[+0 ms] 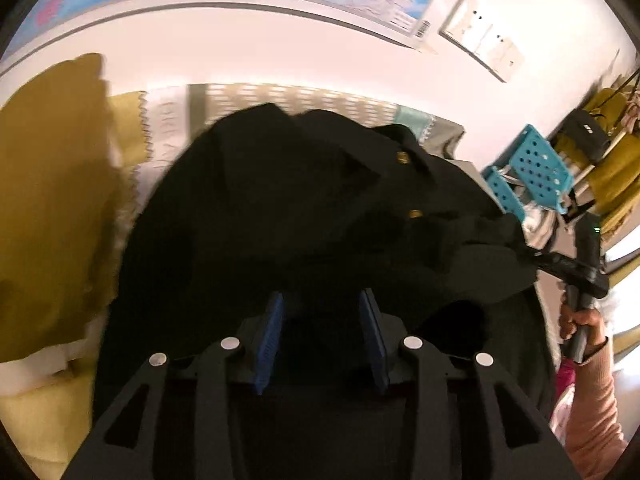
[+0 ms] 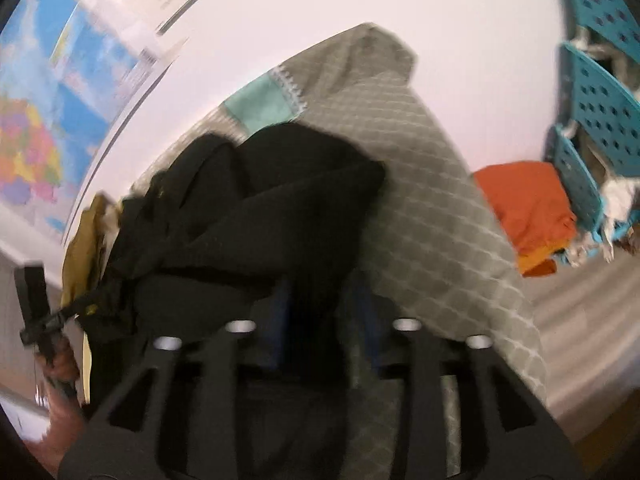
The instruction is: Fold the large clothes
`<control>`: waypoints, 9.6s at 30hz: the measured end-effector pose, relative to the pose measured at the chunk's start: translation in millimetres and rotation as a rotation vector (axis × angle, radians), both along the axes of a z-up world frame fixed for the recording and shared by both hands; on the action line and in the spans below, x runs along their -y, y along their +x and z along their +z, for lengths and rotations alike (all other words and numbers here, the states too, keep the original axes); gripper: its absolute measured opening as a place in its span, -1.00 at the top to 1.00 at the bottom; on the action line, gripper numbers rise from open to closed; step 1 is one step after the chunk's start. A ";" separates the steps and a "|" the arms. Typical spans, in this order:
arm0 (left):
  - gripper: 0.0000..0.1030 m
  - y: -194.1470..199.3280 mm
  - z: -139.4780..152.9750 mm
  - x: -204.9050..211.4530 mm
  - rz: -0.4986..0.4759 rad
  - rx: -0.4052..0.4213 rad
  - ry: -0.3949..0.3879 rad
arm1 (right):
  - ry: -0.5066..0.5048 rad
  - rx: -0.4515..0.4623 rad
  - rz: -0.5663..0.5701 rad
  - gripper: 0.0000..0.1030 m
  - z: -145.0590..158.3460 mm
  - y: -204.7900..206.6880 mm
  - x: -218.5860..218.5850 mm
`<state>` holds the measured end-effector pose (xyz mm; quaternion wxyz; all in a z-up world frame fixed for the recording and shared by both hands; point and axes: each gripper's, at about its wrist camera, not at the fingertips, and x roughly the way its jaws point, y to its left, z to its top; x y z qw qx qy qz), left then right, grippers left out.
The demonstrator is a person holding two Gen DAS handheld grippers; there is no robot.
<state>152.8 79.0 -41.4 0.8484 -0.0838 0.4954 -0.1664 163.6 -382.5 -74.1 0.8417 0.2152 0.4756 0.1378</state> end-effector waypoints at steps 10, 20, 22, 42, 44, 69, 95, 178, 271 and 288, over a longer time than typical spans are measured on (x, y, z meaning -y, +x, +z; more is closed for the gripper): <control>-0.56 -53.1 28.8 48.1 -0.269 0.279 0.160 | -0.286 0.233 0.241 -0.65 51.0 -43.2 -63.2; 0.91 27.1 -10.6 27.4 -0.103 0.003 0.020 | -0.549 0.221 0.490 0.46 15.6 -23.1 -139.2; 0.91 30.3 -8.1 4.8 -0.050 -0.032 -0.051 | -0.513 0.242 0.501 0.83 26.3 -28.5 -136.4; 0.12 7.2 -19.6 -8.5 -0.063 -0.069 0.091 | -0.266 0.048 0.189 -0.45 31.4 24.1 -66.6; 0.30 9.4 -25.8 -7.2 -0.072 -0.080 0.088 | -0.175 0.004 0.166 0.07 15.7 40.7 -58.8; -0.36 -134.7 -4.6 -115.5 -0.021 0.037 0.285 | -0.306 0.231 0.586 -0.31 52.3 -18.9 -253.8; 0.95 -191.0 111.8 -116.0 -0.176 0.296 0.019 | 0.263 0.287 0.983 -0.36 104.1 -96.7 -400.9; 0.04 -57.6 -28.9 -11.5 -0.071 0.158 0.229 | 0.070 0.034 0.090 0.56 13.4 -31.8 -20.1; 0.45 -216.0 -65.7 -83.4 0.025 -0.126 -0.346 | 0.400 0.007 0.299 -0.61 3.3 -236.1 -55.2; 0.85 -239.5 11.1 -79.5 -0.013 0.101 -0.385 | 0.566 0.236 0.298 0.58 75.5 -259.7 -54.9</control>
